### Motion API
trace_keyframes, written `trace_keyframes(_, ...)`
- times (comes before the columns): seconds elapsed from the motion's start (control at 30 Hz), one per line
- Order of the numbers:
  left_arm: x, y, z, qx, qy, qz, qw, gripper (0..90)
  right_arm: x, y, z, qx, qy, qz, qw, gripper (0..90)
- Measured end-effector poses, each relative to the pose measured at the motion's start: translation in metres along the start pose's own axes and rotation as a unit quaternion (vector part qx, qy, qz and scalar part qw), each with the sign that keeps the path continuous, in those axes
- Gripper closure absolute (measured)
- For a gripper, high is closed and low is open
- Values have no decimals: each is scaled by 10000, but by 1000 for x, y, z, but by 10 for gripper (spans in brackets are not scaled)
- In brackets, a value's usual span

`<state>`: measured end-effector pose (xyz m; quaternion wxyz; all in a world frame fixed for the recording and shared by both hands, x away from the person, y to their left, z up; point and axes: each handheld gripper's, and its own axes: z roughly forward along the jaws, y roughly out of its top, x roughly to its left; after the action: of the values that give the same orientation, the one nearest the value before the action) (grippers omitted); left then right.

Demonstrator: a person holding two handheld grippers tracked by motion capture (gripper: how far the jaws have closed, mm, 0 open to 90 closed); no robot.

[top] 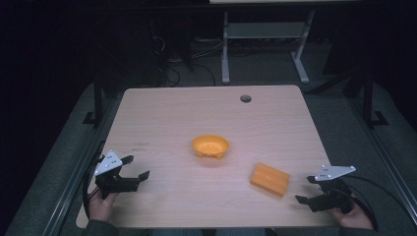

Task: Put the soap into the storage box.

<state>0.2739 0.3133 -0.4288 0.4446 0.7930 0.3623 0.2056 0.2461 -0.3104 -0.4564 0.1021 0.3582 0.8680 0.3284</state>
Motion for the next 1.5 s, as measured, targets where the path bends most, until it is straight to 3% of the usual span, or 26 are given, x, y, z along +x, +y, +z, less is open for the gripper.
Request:
trace_keyframes(0.6, 0, 0, 0, -7, 16, -1, 10000, 141, 6, 23, -2, 72, -10, -249, 9997, 146)
trace_keyframes(1.5, 1, -1, -2, -39, 29, -62, 10000, 141, 14, 63, 11, 328, 238, -661, 9970, 144)
